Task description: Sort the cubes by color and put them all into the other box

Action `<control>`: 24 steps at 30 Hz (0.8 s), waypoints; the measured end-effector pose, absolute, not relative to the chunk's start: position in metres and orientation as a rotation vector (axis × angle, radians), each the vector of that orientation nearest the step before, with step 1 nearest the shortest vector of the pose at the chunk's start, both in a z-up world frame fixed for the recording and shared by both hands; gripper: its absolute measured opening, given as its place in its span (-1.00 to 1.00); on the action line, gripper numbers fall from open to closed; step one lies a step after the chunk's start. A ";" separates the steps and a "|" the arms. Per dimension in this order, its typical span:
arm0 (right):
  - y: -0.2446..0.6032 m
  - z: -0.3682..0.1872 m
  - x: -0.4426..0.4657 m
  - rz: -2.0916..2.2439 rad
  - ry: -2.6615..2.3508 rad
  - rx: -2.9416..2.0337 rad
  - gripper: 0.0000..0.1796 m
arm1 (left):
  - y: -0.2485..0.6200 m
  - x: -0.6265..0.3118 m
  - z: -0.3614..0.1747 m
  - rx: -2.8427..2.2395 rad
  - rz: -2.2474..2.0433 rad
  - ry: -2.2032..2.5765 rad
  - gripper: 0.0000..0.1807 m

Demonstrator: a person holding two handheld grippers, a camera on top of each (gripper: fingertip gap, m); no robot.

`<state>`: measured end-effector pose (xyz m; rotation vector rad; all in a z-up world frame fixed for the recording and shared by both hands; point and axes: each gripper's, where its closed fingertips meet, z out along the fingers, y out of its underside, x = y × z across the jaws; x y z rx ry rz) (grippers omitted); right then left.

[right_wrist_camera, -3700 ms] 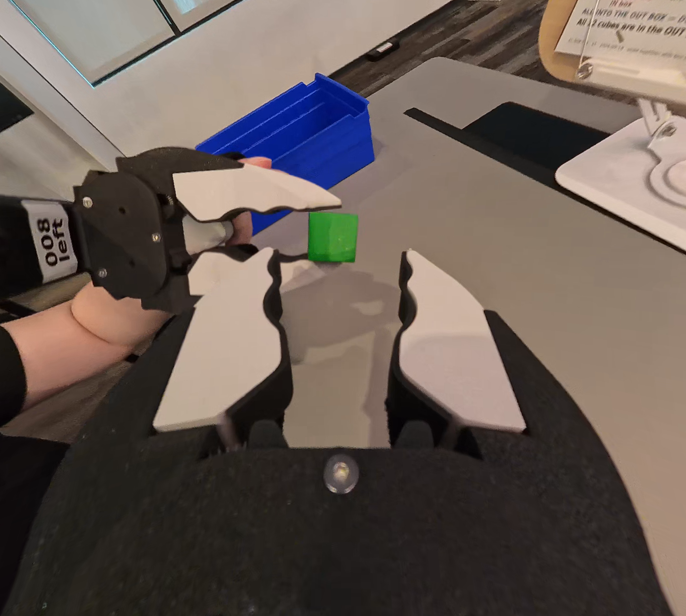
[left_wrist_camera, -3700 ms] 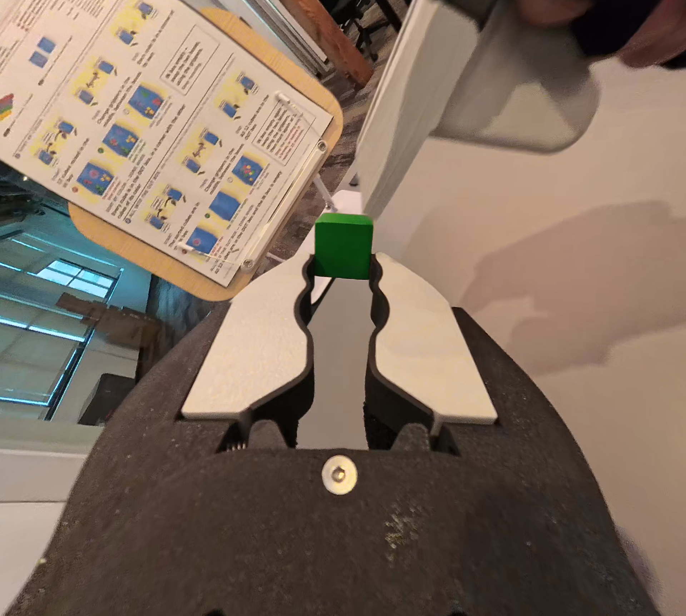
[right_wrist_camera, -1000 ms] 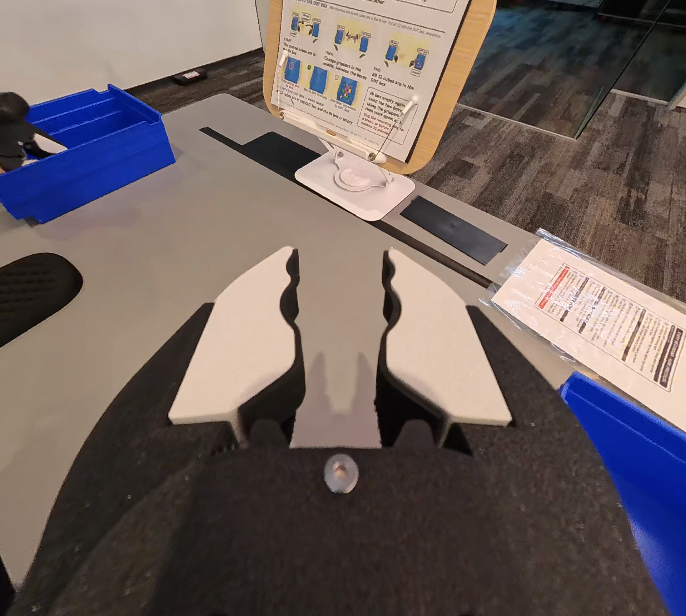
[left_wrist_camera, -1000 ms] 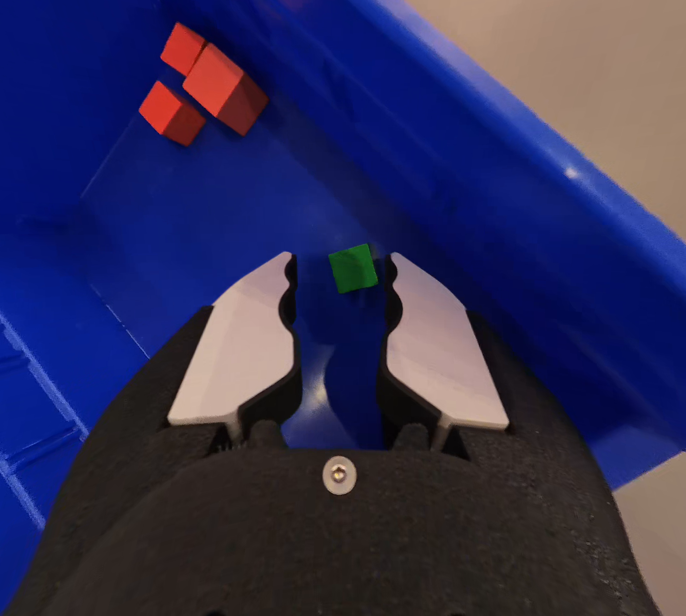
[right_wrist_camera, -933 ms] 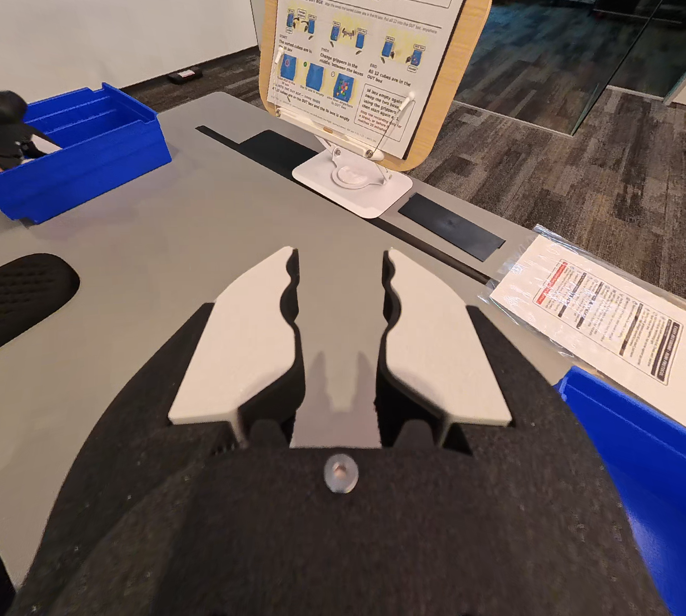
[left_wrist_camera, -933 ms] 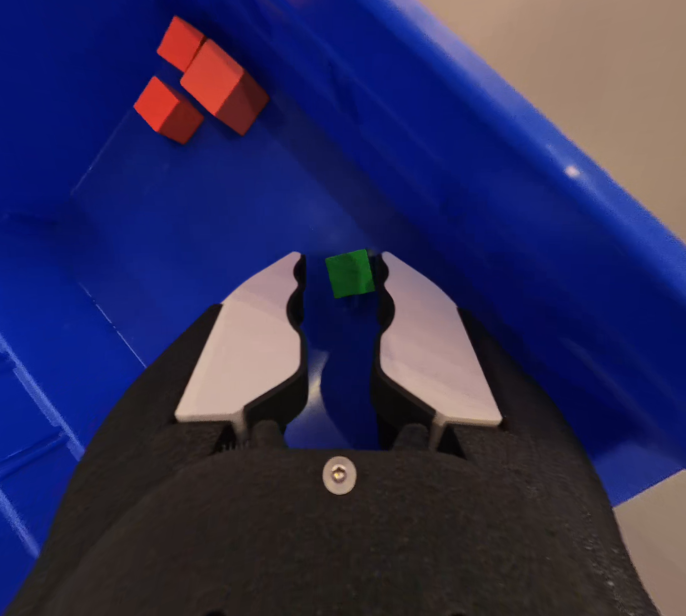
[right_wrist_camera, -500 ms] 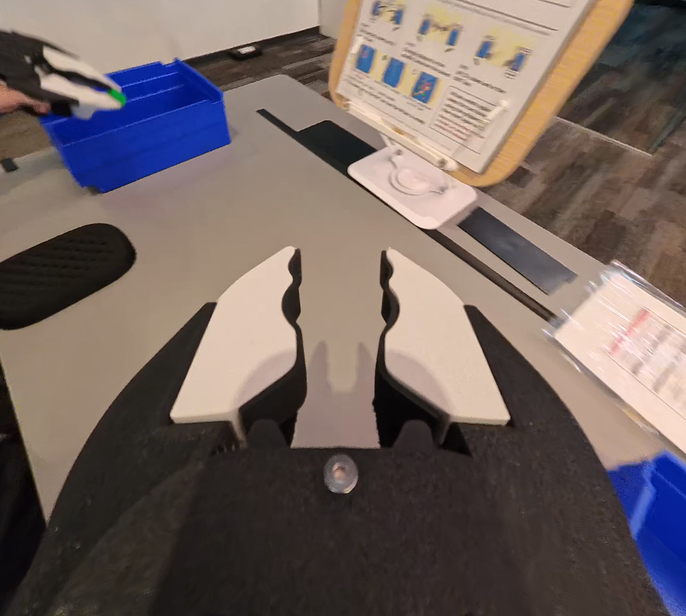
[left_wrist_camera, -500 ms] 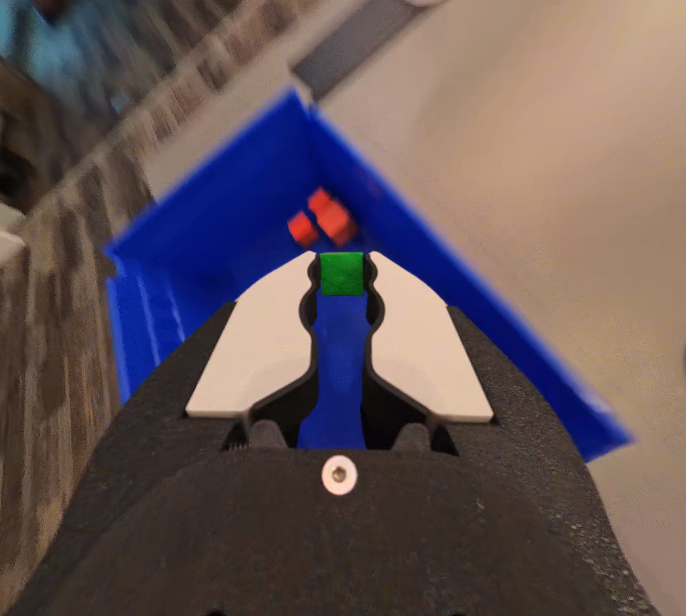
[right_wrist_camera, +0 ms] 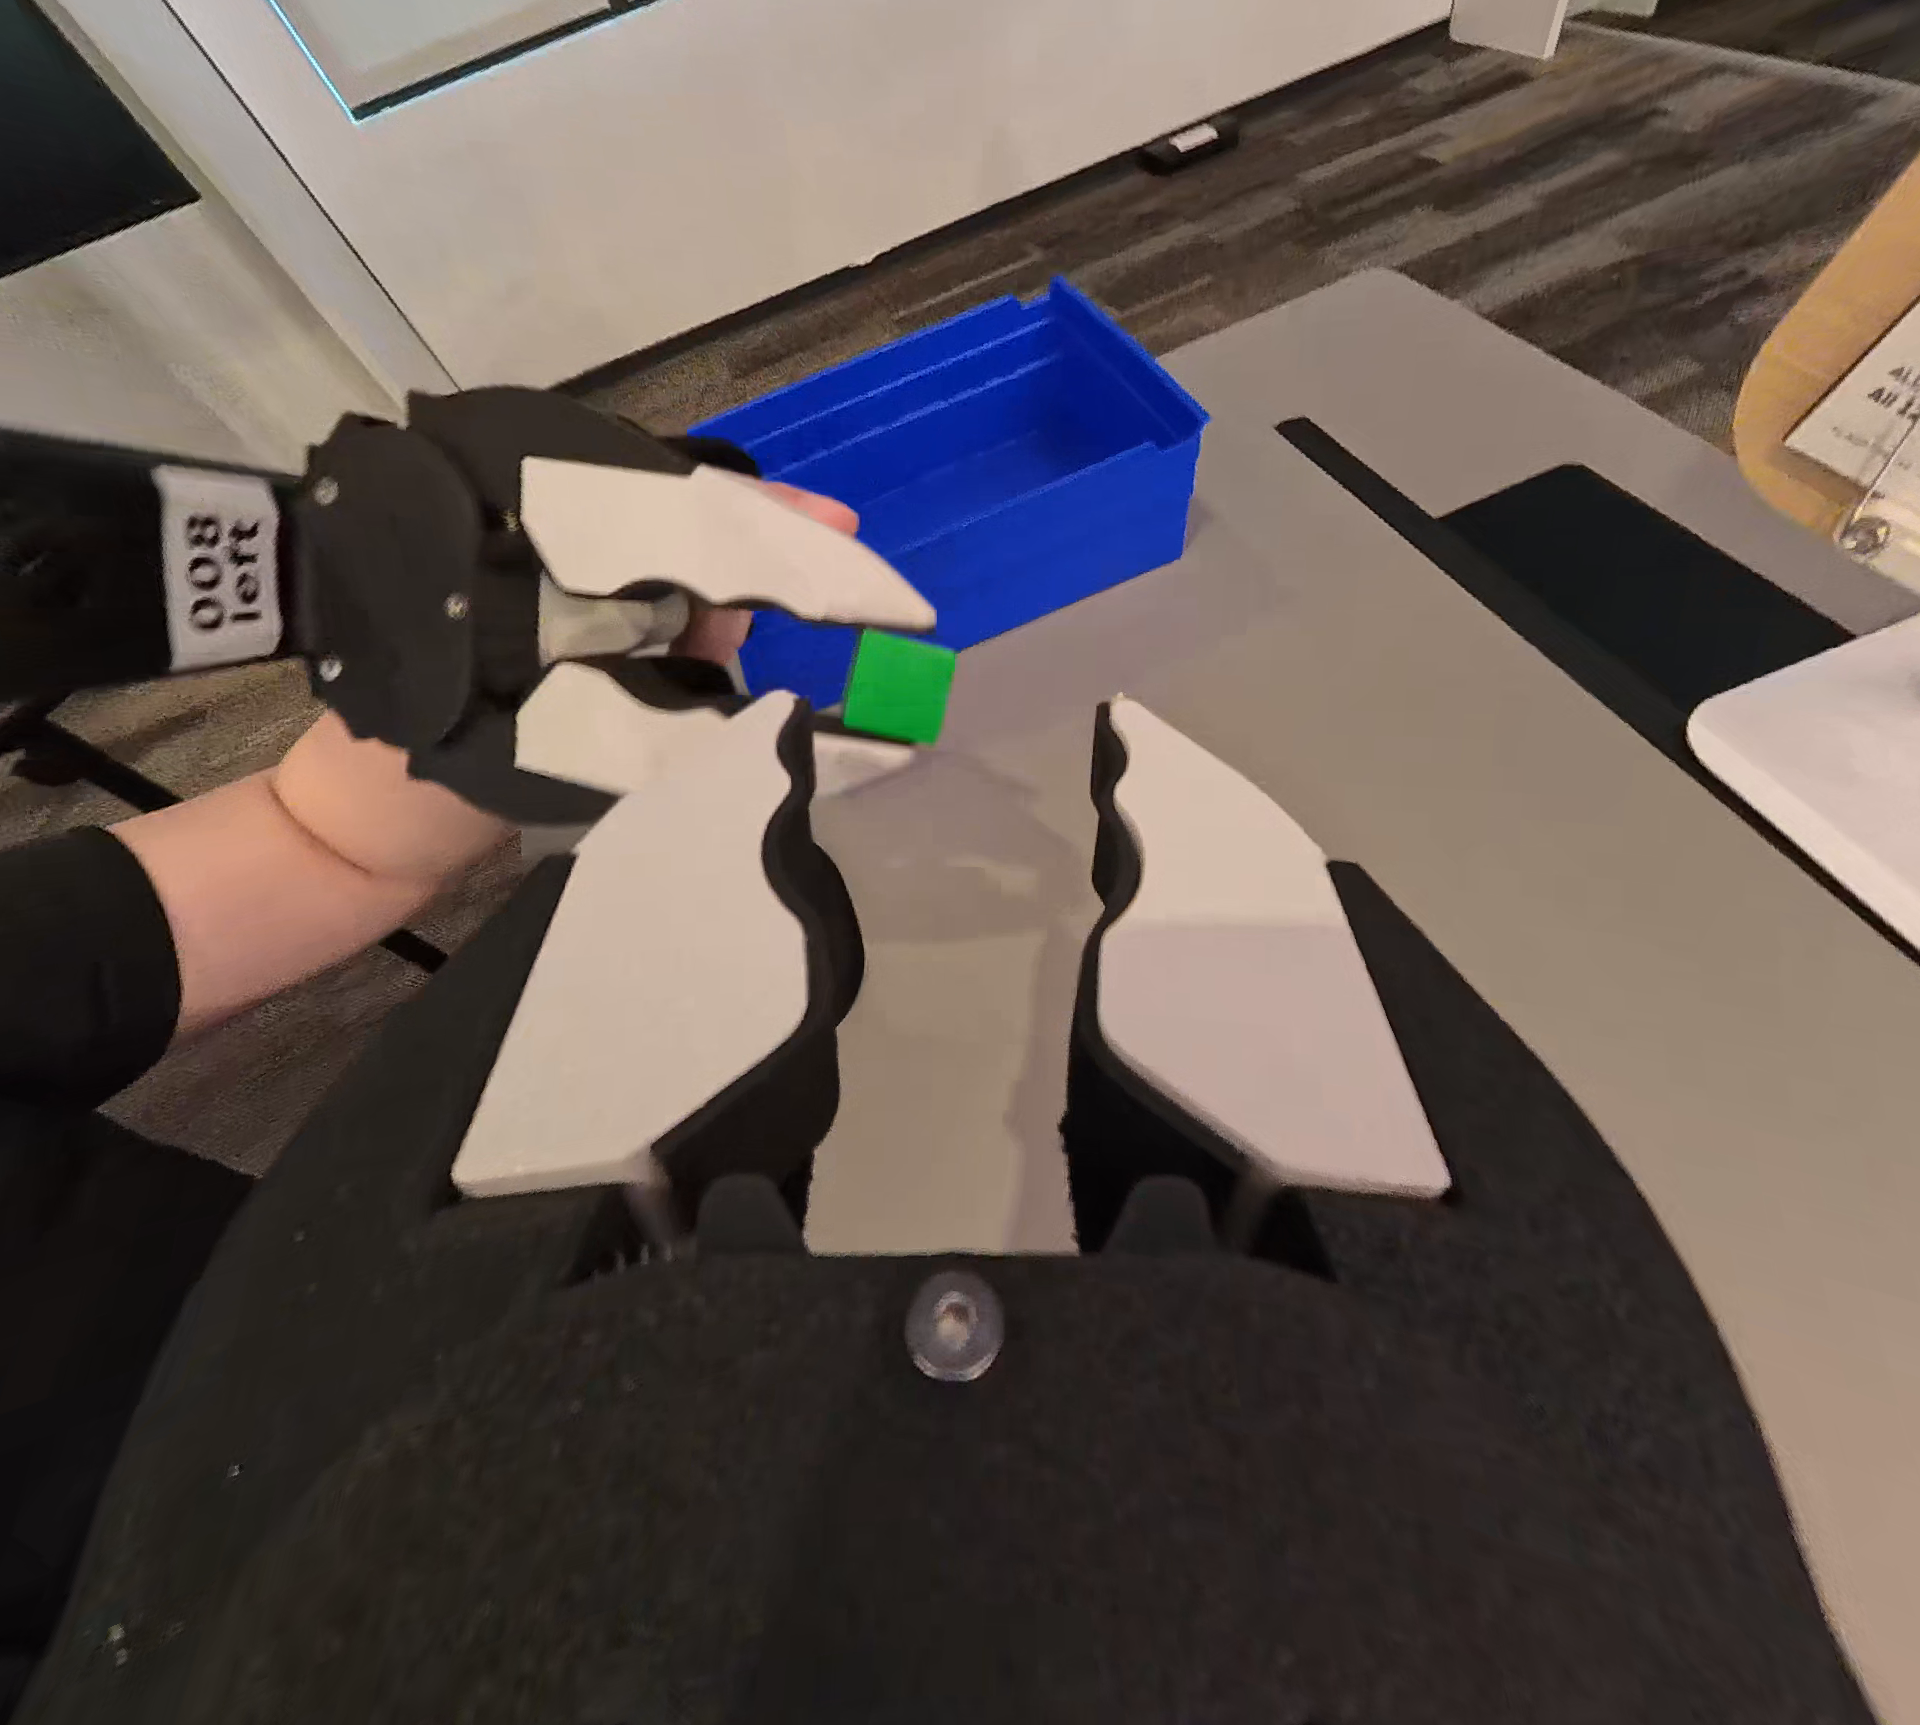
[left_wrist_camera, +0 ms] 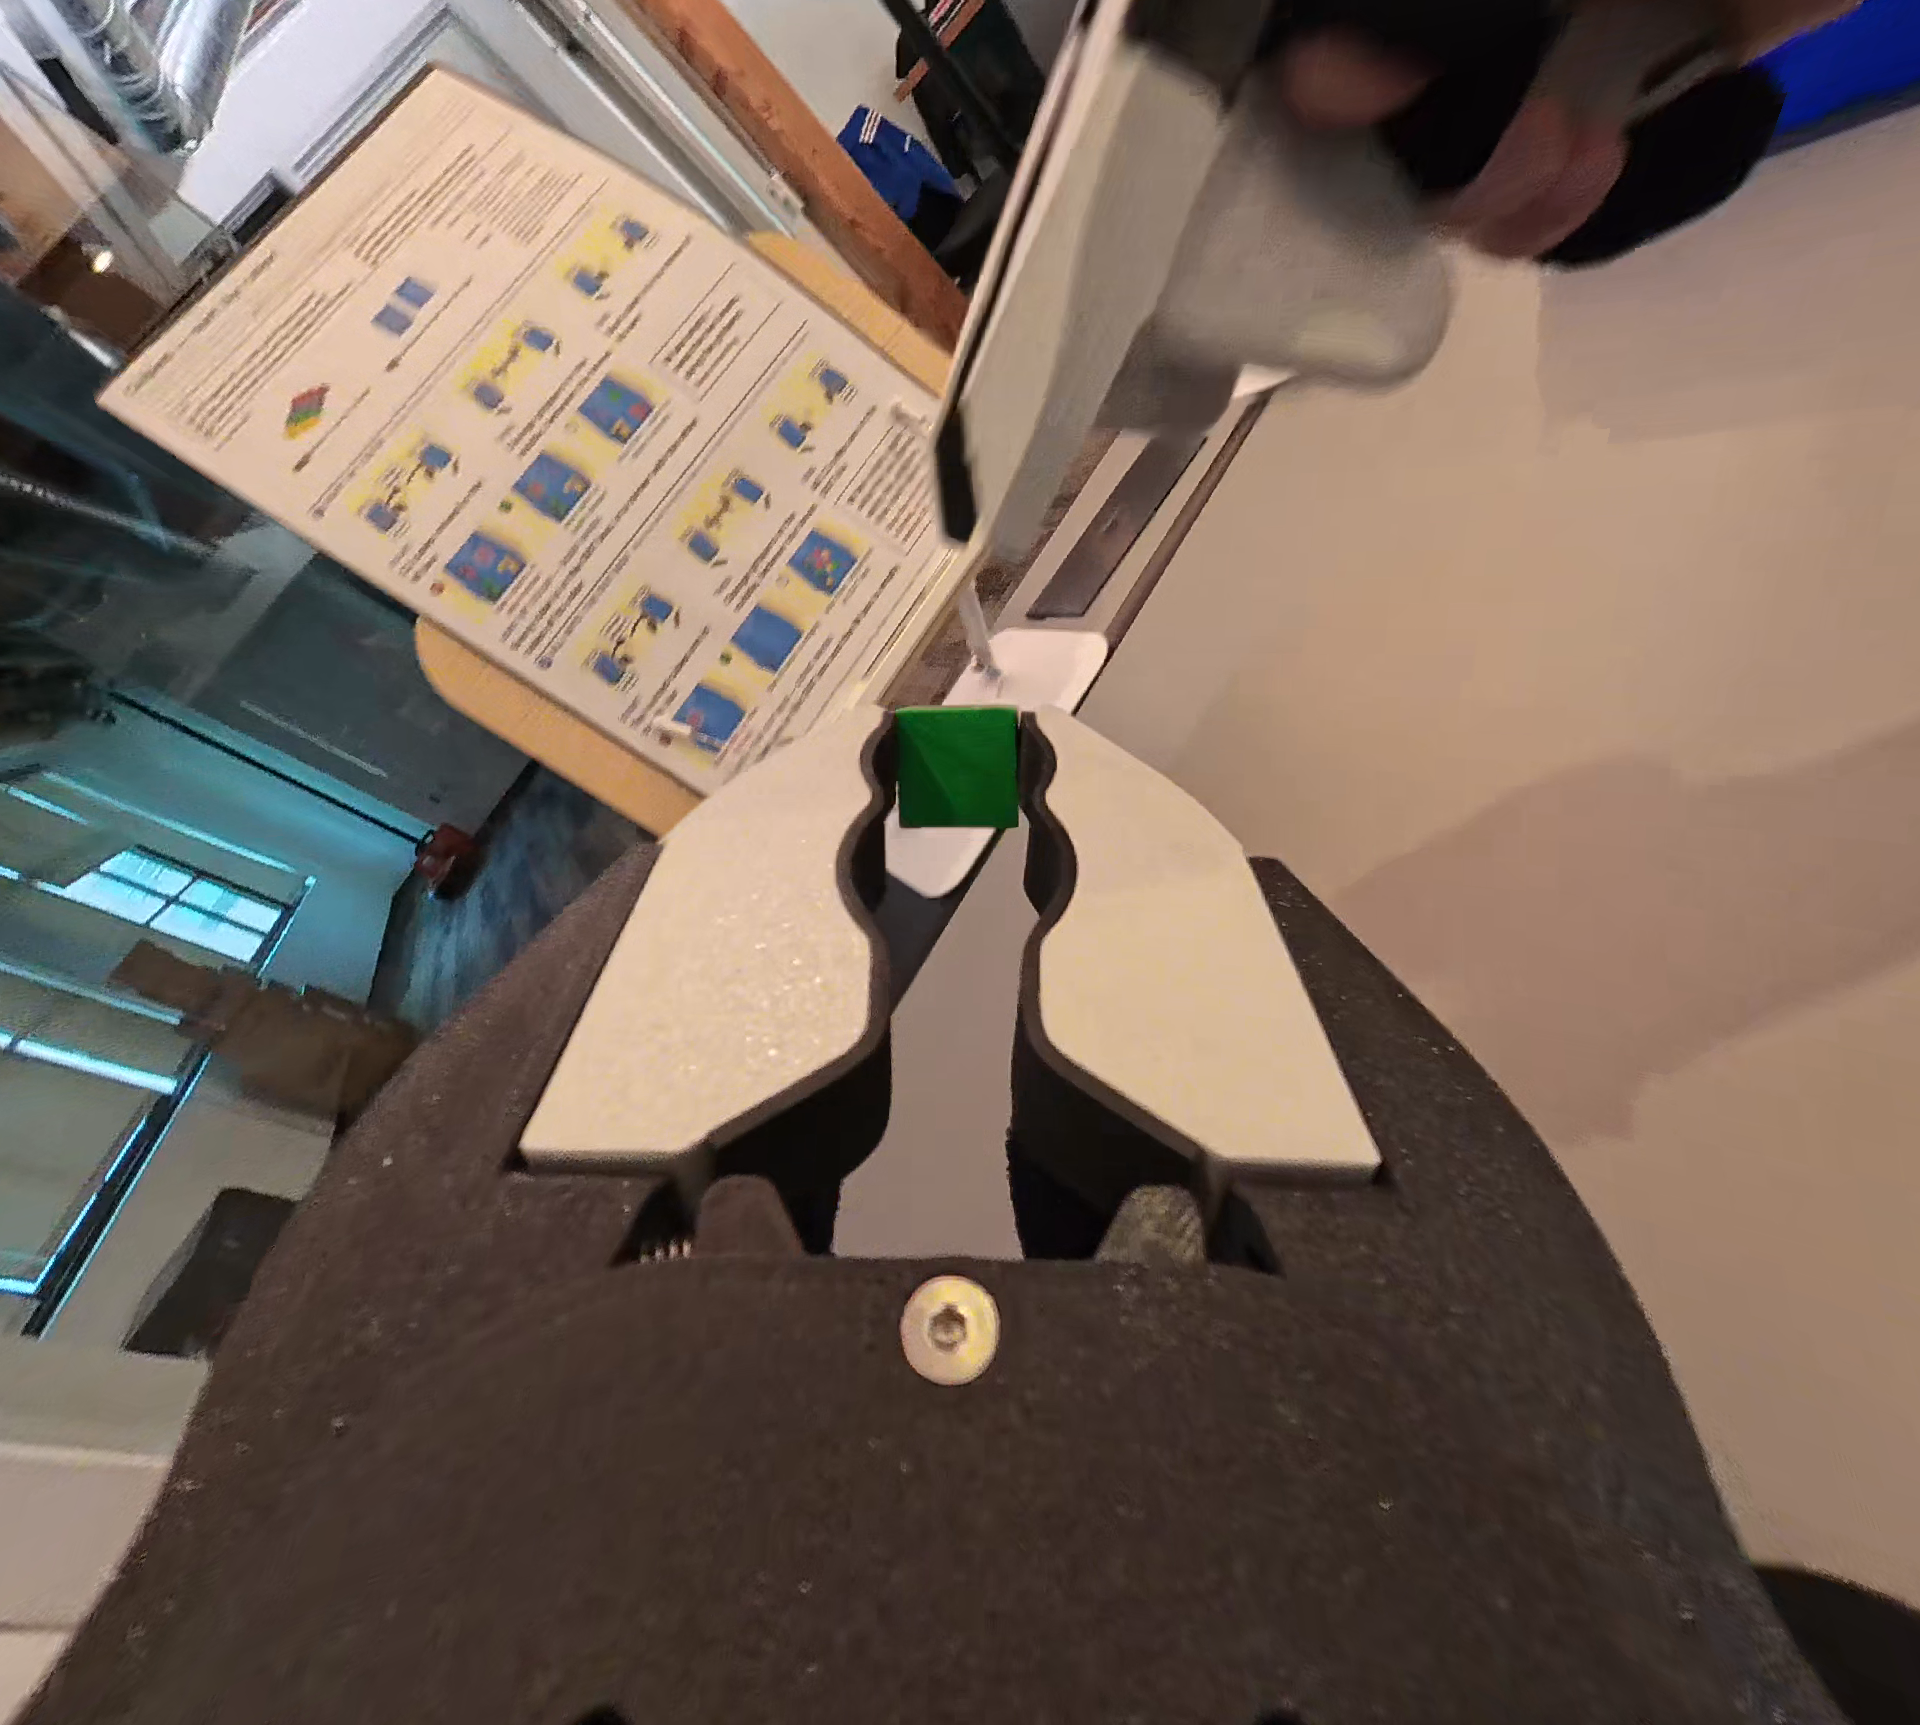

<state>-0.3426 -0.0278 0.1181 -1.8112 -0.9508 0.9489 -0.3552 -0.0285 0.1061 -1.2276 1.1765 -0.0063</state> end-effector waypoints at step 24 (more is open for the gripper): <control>-0.029 0.028 0.104 0.255 -0.369 -2.373 -0.76 | -0.073 -0.366 0.023 -1.441 -0.044 1.184 -0.56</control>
